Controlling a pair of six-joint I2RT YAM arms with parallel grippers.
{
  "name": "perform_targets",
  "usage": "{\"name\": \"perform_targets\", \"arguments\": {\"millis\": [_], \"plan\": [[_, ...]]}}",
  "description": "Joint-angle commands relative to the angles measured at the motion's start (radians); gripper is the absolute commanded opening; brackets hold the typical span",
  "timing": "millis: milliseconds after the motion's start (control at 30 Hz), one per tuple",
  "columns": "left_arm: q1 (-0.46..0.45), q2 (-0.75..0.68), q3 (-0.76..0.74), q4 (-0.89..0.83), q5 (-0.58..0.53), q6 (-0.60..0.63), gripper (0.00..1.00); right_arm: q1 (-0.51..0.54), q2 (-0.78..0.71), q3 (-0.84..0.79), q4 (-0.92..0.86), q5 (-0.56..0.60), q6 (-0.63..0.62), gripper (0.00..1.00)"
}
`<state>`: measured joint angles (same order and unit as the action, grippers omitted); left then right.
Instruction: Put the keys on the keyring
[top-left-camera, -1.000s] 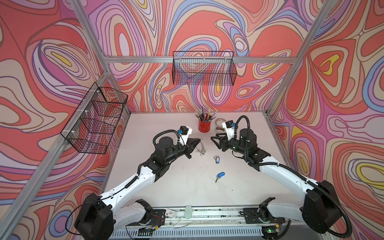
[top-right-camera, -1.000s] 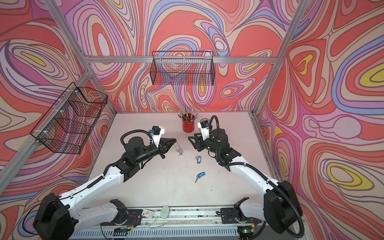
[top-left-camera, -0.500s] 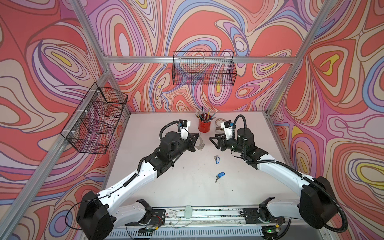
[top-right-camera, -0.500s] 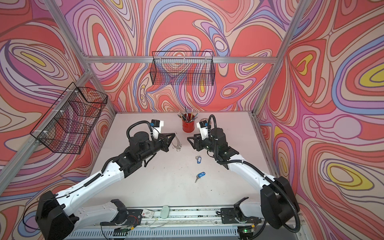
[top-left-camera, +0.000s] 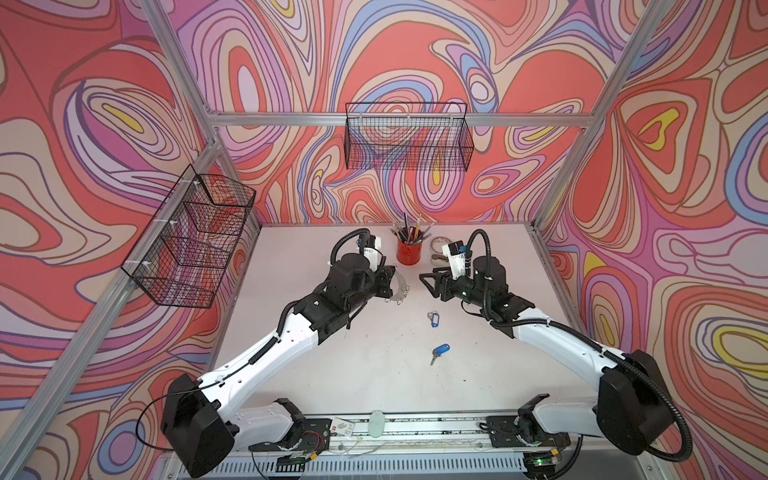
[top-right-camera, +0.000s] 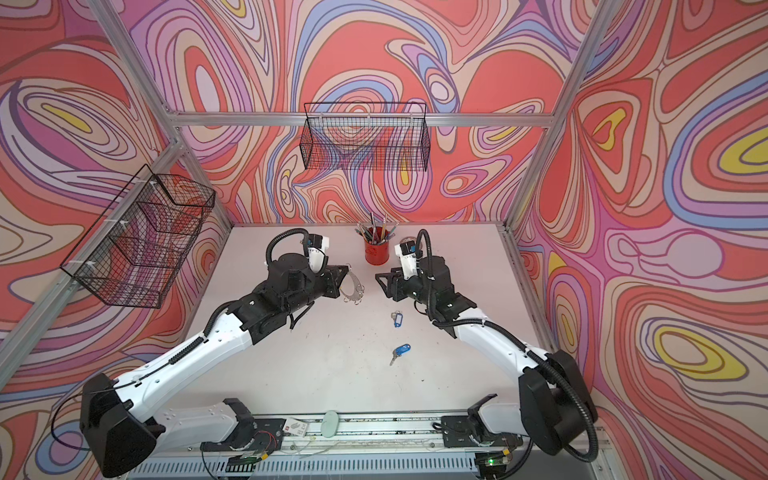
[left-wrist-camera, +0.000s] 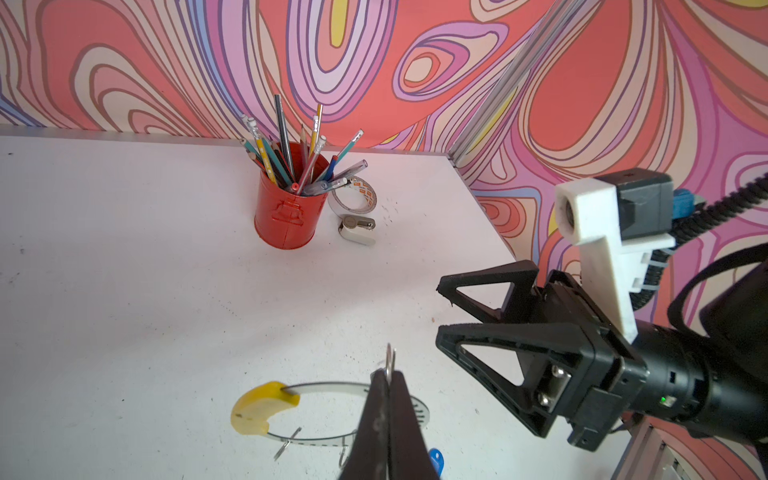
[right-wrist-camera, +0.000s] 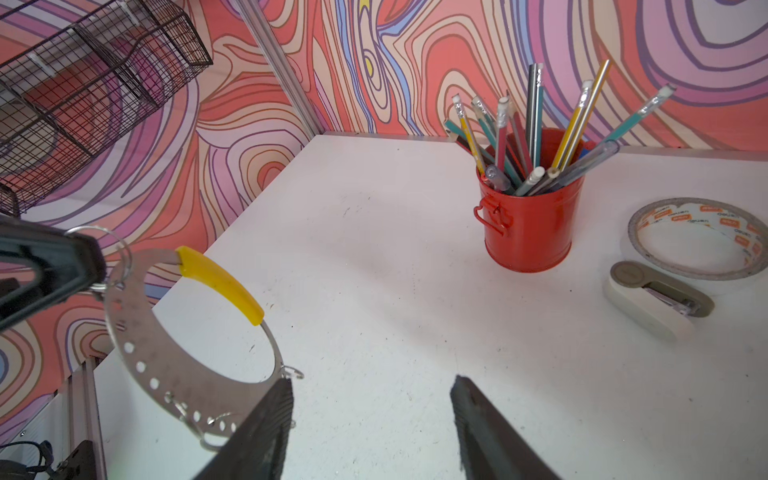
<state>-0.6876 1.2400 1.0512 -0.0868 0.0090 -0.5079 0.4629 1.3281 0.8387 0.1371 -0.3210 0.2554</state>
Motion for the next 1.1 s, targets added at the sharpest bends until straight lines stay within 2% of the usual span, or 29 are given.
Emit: {"name": "perform_targets", "arguments": {"millis": [0,33,67,133,233,400,500,567,633,733,867,933,1000,1067], "plan": [[-0.004,0.006,0.037,-0.027,-0.018,-0.013,0.0,-0.005,0.008,0.014,-0.018,0.043,0.015,0.68],[-0.004,0.007,0.038,-0.027,-0.018,-0.008,0.0,-0.004,0.004,0.011,-0.018,0.071,0.02,0.69],[-0.004,0.006,0.034,-0.018,-0.015,0.003,0.0,-0.004,-0.001,0.004,-0.021,0.119,0.028,0.76],[-0.003,-0.009,0.008,0.024,-0.016,0.029,0.0,-0.005,-0.017,-0.015,-0.019,0.205,0.043,0.96],[0.003,-0.047,-0.036,0.077,-0.025,0.074,0.0,-0.004,-0.046,-0.038,-0.01,0.259,0.054,0.98],[0.06,-0.096,-0.057,0.08,0.043,0.111,0.0,-0.005,-0.058,-0.039,-0.056,0.304,0.074,0.98],[0.124,-0.128,-0.093,0.09,0.125,0.088,0.0,-0.005,-0.094,-0.088,-0.034,0.354,0.077,0.98],[0.178,-0.148,-0.121,0.087,0.157,0.025,0.0,-0.005,-0.118,-0.13,-0.036,0.395,0.094,0.98],[0.218,-0.16,-0.137,0.071,0.182,-0.023,0.0,-0.005,-0.105,-0.091,-0.143,0.408,0.128,0.94],[0.242,-0.163,-0.118,-0.021,0.18,-0.023,0.0,-0.005,-0.056,-0.021,-0.305,0.422,0.207,0.76],[0.258,-0.157,-0.116,-0.056,0.339,0.045,0.0,-0.004,0.079,0.057,-0.44,0.391,0.216,0.6],[0.258,-0.166,-0.149,-0.015,0.439,0.102,0.0,-0.002,0.163,0.086,-0.449,0.3,0.167,0.58],[0.258,-0.183,-0.178,0.006,0.462,0.121,0.0,-0.004,0.244,0.112,-0.45,0.256,0.124,0.58],[0.258,-0.194,-0.198,0.023,0.478,0.141,0.0,-0.012,0.301,0.125,-0.412,0.196,0.1,0.62]]}}
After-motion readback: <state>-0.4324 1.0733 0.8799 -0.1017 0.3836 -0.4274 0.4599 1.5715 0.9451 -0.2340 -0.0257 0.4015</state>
